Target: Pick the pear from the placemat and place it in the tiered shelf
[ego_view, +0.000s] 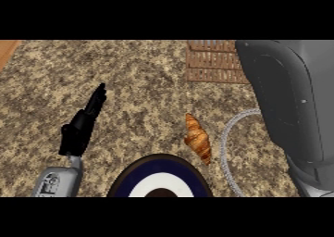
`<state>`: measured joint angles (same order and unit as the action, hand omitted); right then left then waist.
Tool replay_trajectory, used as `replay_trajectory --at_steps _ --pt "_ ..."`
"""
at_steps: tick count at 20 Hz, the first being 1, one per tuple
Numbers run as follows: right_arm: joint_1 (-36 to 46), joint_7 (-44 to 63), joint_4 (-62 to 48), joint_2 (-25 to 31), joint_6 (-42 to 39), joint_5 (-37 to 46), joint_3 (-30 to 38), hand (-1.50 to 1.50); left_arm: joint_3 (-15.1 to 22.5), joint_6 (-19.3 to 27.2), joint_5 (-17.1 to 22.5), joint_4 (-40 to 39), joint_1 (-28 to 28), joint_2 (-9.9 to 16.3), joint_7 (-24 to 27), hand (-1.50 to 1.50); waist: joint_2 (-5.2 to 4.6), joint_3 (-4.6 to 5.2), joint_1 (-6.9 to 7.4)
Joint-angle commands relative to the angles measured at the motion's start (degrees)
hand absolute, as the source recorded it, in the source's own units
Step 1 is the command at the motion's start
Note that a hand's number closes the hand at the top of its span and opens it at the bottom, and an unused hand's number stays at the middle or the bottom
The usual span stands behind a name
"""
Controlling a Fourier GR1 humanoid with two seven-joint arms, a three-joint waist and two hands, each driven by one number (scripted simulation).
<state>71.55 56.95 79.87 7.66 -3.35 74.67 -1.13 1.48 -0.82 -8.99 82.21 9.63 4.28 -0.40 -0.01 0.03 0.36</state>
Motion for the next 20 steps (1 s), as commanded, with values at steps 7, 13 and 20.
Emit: replay_trajectory --at_steps 7,13,20 --pt "0.30 -10.71 -16.66 3.64 12.11 3.65 0.05 1.50 -1.07 -1.93 1.64 2.67 2.77 1.13 -4.99 0.00 -0.29 -0.01 0.73" --pt "-3.49 -10.40 -16.50 2.70 21.22 2.08 4.04 1.50 0.72 1.32 -0.83 0.08 2.97 -2.10 -2.41 0.00 -0.10 -0.04 -0.05" --pt "-2.39 -21.77 -21.12 4.16 32.99 -9.28 11.04 1.50 -0.83 -1.65 0.59 -2.25 0.70 0.41 2.05 0.00 -0.19 -0.02 0.44"
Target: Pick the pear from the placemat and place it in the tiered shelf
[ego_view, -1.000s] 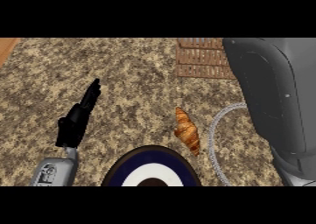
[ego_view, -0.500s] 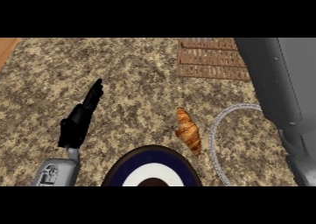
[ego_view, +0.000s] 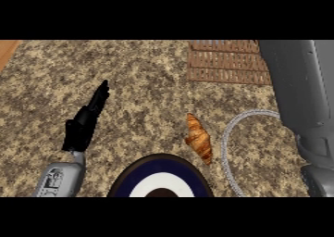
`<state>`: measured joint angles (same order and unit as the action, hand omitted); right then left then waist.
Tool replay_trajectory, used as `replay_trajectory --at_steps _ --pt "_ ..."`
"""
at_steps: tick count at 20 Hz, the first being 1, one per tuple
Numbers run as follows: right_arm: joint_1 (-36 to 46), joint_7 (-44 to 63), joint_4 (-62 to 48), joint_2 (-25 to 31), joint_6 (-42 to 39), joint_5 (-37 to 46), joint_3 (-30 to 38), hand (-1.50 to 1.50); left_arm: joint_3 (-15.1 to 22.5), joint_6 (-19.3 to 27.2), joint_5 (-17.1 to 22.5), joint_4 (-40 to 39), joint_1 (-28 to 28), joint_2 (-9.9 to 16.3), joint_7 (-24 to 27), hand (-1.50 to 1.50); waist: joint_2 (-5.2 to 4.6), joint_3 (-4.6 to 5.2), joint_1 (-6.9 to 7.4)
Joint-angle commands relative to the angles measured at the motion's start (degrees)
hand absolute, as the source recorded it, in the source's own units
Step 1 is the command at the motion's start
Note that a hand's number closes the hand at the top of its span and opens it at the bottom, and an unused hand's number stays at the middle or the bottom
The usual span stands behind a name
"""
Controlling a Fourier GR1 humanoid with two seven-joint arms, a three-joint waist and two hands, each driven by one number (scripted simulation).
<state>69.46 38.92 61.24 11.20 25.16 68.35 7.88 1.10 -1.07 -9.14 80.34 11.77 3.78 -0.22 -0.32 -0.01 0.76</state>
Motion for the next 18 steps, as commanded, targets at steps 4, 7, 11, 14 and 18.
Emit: replay_trajectory --at_steps 4,7,11,14,18 --pt "5.93 -6.95 -13.03 2.24 7.74 -4.58 4.44 1.50 1.57 0.83 -1.17 1.14 -0.65 -1.36 -0.84 0.00 -0.05 0.03 0.69" --pt "2.07 -10.07 -10.17 2.03 7.97 -7.40 4.08 1.50 2.15 1.16 -1.29 4.09 -2.64 -1.71 -2.31 0.00 0.22 0.01 0.15" --pt "-2.10 2.32 -13.70 7.47 6.67 4.47 4.04 -1.50 -0.10 -0.22 0.34 3.42 -1.71 0.18 -2.13 0.00 0.24 0.06 -0.38" --pt "-4.15 6.91 -9.28 5.21 5.20 6.49 2.26 -1.50 -0.63 -0.01 0.38 4.32 0.71 0.34 -4.88 0.00 0.45 0.03 -0.81" --pt "-6.18 7.25 -6.30 4.10 6.94 4.10 3.27 -1.50 0.43 0.68 -0.83 0.22 -1.75 -1.05 1.26 0.00 0.36 0.03 -0.86"
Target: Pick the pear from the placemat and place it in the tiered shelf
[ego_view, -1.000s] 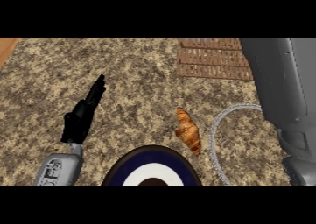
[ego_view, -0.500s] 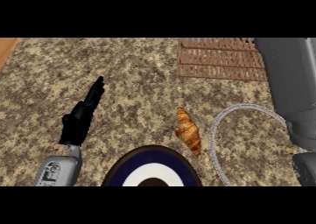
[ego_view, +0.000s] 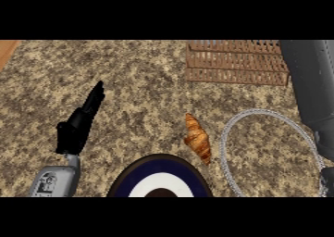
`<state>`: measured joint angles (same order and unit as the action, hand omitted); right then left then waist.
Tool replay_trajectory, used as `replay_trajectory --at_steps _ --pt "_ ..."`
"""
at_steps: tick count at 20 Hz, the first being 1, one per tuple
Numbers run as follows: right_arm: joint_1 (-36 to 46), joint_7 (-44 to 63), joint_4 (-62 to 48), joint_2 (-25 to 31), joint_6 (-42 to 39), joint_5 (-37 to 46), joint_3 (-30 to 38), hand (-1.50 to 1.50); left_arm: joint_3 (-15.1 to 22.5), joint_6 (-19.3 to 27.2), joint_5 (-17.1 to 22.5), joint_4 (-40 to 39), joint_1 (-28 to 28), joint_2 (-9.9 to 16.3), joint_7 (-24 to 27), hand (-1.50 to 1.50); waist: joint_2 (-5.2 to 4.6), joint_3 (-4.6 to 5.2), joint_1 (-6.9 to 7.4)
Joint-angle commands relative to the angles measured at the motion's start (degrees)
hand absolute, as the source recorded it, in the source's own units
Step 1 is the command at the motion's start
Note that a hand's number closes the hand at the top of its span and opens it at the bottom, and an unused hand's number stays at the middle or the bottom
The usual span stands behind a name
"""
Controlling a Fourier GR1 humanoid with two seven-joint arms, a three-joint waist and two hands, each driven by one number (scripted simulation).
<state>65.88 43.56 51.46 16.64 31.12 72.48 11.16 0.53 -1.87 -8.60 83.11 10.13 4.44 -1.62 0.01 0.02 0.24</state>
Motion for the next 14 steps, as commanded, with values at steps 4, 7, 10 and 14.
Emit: replay_trajectory --at_steps 4,7,10,14 --pt "-3.97 -3.77 7.38 0.27 2.02 -7.85 2.55 -1.50 1.00 0.90 -0.97 0.01 1.17 -1.24 -1.34 0.00 0.10 -0.04 -0.33" --pt "0.68 -0.16 8.35 -1.70 1.14 -7.78 2.15 -1.50 1.05 1.26 -0.95 0.31 0.05 -1.70 0.24 0.00 0.05 -0.01 0.00" --pt "-0.62 -2.14 9.74 -1.50 -0.79 -11.78 2.49 -1.50 1.97 2.10 -2.23 0.61 0.17 -2.20 -1.37 0.00 0.11 -0.02 -0.05" --pt "-1.04 -5.76 9.71 -0.49 0.84 -16.03 3.81 -1.50 1.40 1.48 -1.50 0.33 0.05 -1.95 -0.83 0.00 -0.02 -0.02 0.13"
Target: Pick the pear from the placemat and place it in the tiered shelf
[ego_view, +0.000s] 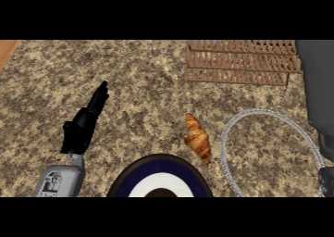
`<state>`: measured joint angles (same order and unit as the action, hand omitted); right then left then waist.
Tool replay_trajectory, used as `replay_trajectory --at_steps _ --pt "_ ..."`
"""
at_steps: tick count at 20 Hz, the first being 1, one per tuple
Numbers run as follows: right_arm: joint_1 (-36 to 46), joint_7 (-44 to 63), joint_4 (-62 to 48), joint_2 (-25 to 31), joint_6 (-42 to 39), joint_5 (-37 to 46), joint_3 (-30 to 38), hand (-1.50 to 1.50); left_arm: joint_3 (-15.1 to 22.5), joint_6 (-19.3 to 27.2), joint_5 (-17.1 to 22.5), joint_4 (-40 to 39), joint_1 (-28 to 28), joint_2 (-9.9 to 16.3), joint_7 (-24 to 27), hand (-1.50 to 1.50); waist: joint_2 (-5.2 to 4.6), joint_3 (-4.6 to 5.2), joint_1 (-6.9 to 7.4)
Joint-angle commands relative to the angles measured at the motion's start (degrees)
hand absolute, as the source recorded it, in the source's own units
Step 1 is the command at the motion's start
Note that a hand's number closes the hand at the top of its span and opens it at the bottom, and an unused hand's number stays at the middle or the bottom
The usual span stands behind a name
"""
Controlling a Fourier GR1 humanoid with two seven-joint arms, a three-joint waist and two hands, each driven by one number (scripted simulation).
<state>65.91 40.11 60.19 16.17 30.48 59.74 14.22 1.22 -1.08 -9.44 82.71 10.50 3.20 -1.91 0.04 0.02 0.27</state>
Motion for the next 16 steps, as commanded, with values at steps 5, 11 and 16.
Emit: replay_trajectory --at_steps 5,11,16 --pt "2.38 3.49 7.75 0.51 5.80 -3.84 4.31 -1.50 -0.50 -0.91 0.84 2.39 -2.52 0.86 0.08 0.00 0.20 -0.03 -0.10" --pt "0.11 9.86 16.41 9.22 -1.77 -4.94 9.36 -1.50 -1.69 -0.63 1.21 0.88 -0.40 1.03 -0.27 0.00 0.37 -0.02 -1.38" --pt "-5.04 19.22 25.68 13.35 -14.92 -8.40 13.59 -1.50 -2.26 -1.00 0.75 -0.33 -2.95 2.27 2.09 0.00 0.69 -0.01 -2.45"
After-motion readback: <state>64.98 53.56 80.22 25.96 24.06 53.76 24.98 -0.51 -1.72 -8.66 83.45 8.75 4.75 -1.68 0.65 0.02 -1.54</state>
